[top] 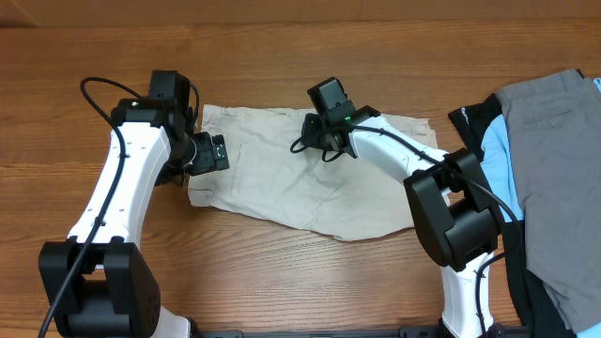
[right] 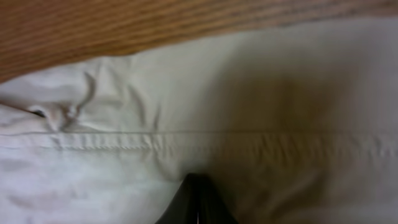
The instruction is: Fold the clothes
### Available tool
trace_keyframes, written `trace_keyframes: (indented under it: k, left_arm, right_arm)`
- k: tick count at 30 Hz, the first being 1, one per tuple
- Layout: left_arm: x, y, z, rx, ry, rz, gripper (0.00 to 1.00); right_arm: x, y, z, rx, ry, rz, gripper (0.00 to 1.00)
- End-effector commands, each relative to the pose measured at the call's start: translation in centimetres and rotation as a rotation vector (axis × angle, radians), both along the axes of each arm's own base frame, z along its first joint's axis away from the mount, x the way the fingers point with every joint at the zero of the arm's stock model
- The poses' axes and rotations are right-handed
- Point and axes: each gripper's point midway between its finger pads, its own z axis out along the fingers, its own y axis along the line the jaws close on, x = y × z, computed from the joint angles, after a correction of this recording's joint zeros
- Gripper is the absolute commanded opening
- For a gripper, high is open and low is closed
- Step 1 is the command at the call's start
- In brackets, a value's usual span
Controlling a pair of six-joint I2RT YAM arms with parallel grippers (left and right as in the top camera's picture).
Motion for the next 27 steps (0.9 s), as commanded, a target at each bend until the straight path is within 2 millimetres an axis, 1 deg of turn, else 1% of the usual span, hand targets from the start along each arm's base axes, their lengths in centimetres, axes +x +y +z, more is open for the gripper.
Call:
trace_keyframes:
  k: [1,4,5,7,8,9,10,11,12,13,16,18,23,27]
  left_arm:
    - [-0.1,0.1,-0.3,0.006,0.009,0.003,1.00]
    - [-0.1,0.1,-0.3,0.006,0.009,0.002,1.00]
    - [-0.1,0.1,-0.3,0.006,0.009,0.002,1.00]
    - [-0.1,0.1,-0.3,0.006,0.009,0.002,1.00]
    - [-0.1,0.1,-0.3,0.006,0.009,0.002,1.00]
    - [-0.1,0.1,-0.3,0.006,0.009,0.002,1.00]
    - [-0.1,0.1,-0.3,0.006,0.009,0.002,1.00]
    - [-0.1,0.1,-0.3,0.006,0.009,0.002,1.00]
    - [-0.1,0.1,-0.3,0.006,0.009,0.002,1.00]
    - [-0.1,0.1,-0.3,0.006,0.009,0.002,1.00]
    - [-0.1,0.1,-0.3,0.006,0.009,0.002,1.00]
    - [-0.1,0.1,-0.3,0.006,0.009,0.003,1.00]
    - [-0.1,0.1,-0.3,0.006,0.009,0.002,1.00]
    - [-0.1,0.1,-0.3,0.006,0.009,0.002,1.00]
  right_arm:
    - [1.7,0.4,3.0,0.022,-0.080,0.037,0.08]
    - [2.7,0.2,7.3,0.018,-0.139,0.070,0.15]
    - [2.8,0.0,9.0,0.015,-0.153,0.082,0.18]
    - [2.6,-0.2,11.8,0.016,-0.167,0.085,0.21]
    - [2.1,-0.4,14.0,0.020,-0.174,0.085,0.24]
    - [1.6,-0.7,15.5,0.020,-0.174,0.085,0.29]
    - [0.7,-1.2,17.3,0.018,-0.168,0.084,0.36]
    - [-1.0,-2.0,19.2,0.012,-0.149,0.083,0.46]
    - [-2.0,-2.5,19.9,0.004,-0.132,0.084,0.52]
    - [-3.1,-3.0,20.5,-0.004,-0.116,0.084,0.53]
    - [-5.9,-4.5,21.0,-0.036,-0.046,0.086,0.60]
    - [-7.7,-5.4,20.5,-0.068,0.024,0.088,0.61]
    - [-10.3,-6.8,18.7,-0.127,0.150,0.092,0.63]
    - [-11.3,-7.2,18.2,-0.142,0.193,0.093,0.63]
